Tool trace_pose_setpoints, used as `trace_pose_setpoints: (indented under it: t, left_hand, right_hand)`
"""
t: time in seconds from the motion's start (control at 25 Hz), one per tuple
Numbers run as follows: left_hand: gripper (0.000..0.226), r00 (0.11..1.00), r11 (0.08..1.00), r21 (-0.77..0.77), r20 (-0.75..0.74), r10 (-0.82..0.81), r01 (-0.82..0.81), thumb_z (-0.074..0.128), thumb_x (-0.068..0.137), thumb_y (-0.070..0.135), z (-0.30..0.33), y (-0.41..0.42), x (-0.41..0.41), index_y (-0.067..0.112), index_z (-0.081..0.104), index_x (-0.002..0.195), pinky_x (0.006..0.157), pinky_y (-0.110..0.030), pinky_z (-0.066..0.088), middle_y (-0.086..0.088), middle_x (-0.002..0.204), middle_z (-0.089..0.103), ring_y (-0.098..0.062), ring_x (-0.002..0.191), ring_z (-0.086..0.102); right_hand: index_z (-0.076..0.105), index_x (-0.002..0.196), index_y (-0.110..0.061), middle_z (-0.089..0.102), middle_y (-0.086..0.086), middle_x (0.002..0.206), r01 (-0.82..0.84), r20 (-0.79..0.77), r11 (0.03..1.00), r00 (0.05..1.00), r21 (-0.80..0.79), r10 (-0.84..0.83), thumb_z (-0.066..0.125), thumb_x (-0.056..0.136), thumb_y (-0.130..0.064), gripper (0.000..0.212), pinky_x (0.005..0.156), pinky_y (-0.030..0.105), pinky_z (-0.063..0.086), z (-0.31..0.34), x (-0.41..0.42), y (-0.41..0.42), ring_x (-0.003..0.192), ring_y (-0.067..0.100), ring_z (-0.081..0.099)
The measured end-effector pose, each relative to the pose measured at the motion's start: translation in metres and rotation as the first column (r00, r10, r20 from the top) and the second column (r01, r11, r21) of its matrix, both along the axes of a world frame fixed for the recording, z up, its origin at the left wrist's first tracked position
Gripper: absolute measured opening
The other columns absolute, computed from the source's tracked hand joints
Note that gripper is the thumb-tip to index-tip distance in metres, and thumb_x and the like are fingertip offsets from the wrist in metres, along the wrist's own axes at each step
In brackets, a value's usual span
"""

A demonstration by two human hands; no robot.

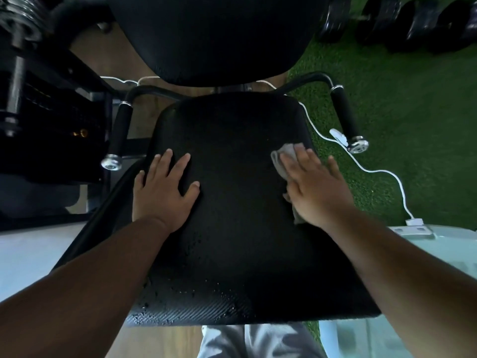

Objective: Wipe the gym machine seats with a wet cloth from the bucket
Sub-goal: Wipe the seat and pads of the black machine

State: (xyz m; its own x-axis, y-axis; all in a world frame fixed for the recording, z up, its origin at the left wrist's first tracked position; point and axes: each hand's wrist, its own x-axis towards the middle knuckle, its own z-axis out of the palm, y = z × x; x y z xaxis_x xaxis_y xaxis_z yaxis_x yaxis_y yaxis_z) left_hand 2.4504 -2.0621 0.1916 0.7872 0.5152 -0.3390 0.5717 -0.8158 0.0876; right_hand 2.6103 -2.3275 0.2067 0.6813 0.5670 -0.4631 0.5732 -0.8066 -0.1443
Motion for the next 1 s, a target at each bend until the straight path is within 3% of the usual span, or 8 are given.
trace_pose_setpoints:
  t: [0.16, 0.28, 0.36, 0.48, 0.64, 0.72, 0.84, 1.0]
  left_hand:
    - [0.067, 1.0, 1.0, -0.001, 0.001, 0.0, 0.0, 0.027, 0.093, 0.063, -0.001, 0.0, 0.002, 0.044, 0.011, 0.154, 0.122, -0.047, 0.007, 0.008, 0.166, 0.002, -0.012, 0.153, -0.002]
    - [0.066, 1.0, 1.0, 0.001, 0.005, -0.002, 0.002, 0.028, 0.093, 0.063, -0.002, 0.001, 0.001, 0.044, 0.012, 0.154, 0.122, -0.048, 0.009, 0.007, 0.166, 0.004, -0.013, 0.153, 0.0]
    - [0.066, 1.0, 1.0, -0.004, 0.004, -0.006, 0.006, 0.029, 0.093, 0.063, -0.002, 0.001, 0.002, 0.044, 0.013, 0.154, 0.122, -0.049, 0.008, 0.007, 0.166, 0.004, -0.014, 0.153, 0.001]
    - [0.066, 1.0, 1.0, -0.006, 0.009, 0.004, -0.004, 0.03, 0.093, 0.063, -0.001, 0.001, 0.002, 0.044, 0.014, 0.154, 0.122, -0.048, 0.008, 0.008, 0.166, 0.005, -0.014, 0.153, 0.001]
    - [0.066, 1.0, 1.0, -0.003, 0.011, 0.008, -0.008, 0.029, 0.092, 0.063, -0.003, 0.001, 0.003, 0.044, 0.014, 0.153, 0.122, -0.048, 0.008, 0.008, 0.166, 0.005, -0.013, 0.153, 0.001]
    - [0.066, 1.0, 1.0, 0.001, 0.008, 0.009, -0.009, 0.029, 0.091, 0.063, -0.003, 0.002, 0.002, 0.045, 0.013, 0.153, 0.122, -0.048, 0.009, 0.008, 0.166, 0.005, -0.013, 0.152, 0.002]
    - [0.066, 1.0, 1.0, 0.0, 0.008, 0.003, -0.003, 0.03, 0.092, 0.063, -0.003, 0.002, 0.004, 0.045, 0.014, 0.153, 0.121, -0.049, 0.01, 0.008, 0.166, 0.006, -0.014, 0.152, 0.002]
    - [0.066, 1.0, 1.0, -0.005, 0.023, 0.014, -0.014, 0.031, 0.092, 0.063, -0.004, 0.002, 0.003, 0.044, 0.016, 0.154, 0.121, -0.049, 0.009, 0.008, 0.166, 0.007, -0.014, 0.152, 0.003]
  right_hand:
    - [0.009, 0.16, -0.021, 0.0, 0.013, 0.168, 0.146, -0.009, 0.987, 0.989, 0.069, -0.146, 0.032, 0.1, -0.032, 0.065, 0.123, 0.047, 0.005, -0.015, 0.008, 0.075, 0.154, 0.031, 0.002]
    - [0.008, 0.16, -0.027, -0.004, 0.006, 0.169, -0.136, -0.071, 0.978, 0.986, 0.157, 0.149, 0.027, 0.101, -0.035, 0.062, 0.124, 0.043, 0.002, -0.009, -0.021, 0.071, 0.154, 0.025, -0.003]
    - [0.008, 0.159, -0.035, -0.005, -0.003, 0.169, -0.207, -0.11, 0.96, 0.967, 0.188, 0.23, 0.017, 0.096, -0.039, 0.063, 0.124, 0.042, 0.0, 0.0, -0.02, 0.03, 0.155, 0.019, -0.002]
    - [0.009, 0.158, -0.036, 0.001, -0.003, 0.169, -0.047, -0.026, 0.993, 0.998, 0.105, 0.05, 0.021, 0.097, -0.039, 0.062, 0.122, 0.049, 0.004, -0.011, 0.021, 0.002, 0.154, 0.021, 0.006]
    - [0.007, 0.16, -0.024, 0.0, 0.012, 0.168, 0.21, -0.001, 0.977, 0.978, 0.032, -0.21, 0.038, 0.1, -0.035, 0.069, 0.122, 0.052, 0.007, -0.028, 0.045, 0.078, 0.154, 0.032, 0.005]
    - [0.006, 0.16, -0.027, -0.001, 0.011, 0.168, 0.028, -0.036, 0.995, 0.999, 0.099, -0.025, 0.037, 0.101, -0.034, 0.067, 0.122, 0.052, 0.005, -0.024, 0.021, 0.103, 0.154, 0.031, 0.003]
    - [0.012, 0.159, -0.037, 0.0, -0.004, 0.169, -0.268, -0.085, 0.935, 0.952, 0.232, 0.293, 0.028, 0.102, -0.035, 0.059, 0.123, 0.048, -0.001, -0.013, -0.004, 0.06, 0.154, 0.017, 0.001]
    - [0.016, 0.158, -0.039, 0.005, -0.005, 0.169, -0.013, -0.033, 0.989, 0.999, 0.148, 0.018, 0.03, 0.1, -0.032, 0.06, 0.122, 0.052, 0.003, -0.025, 0.048, 0.019, 0.154, 0.017, 0.009]
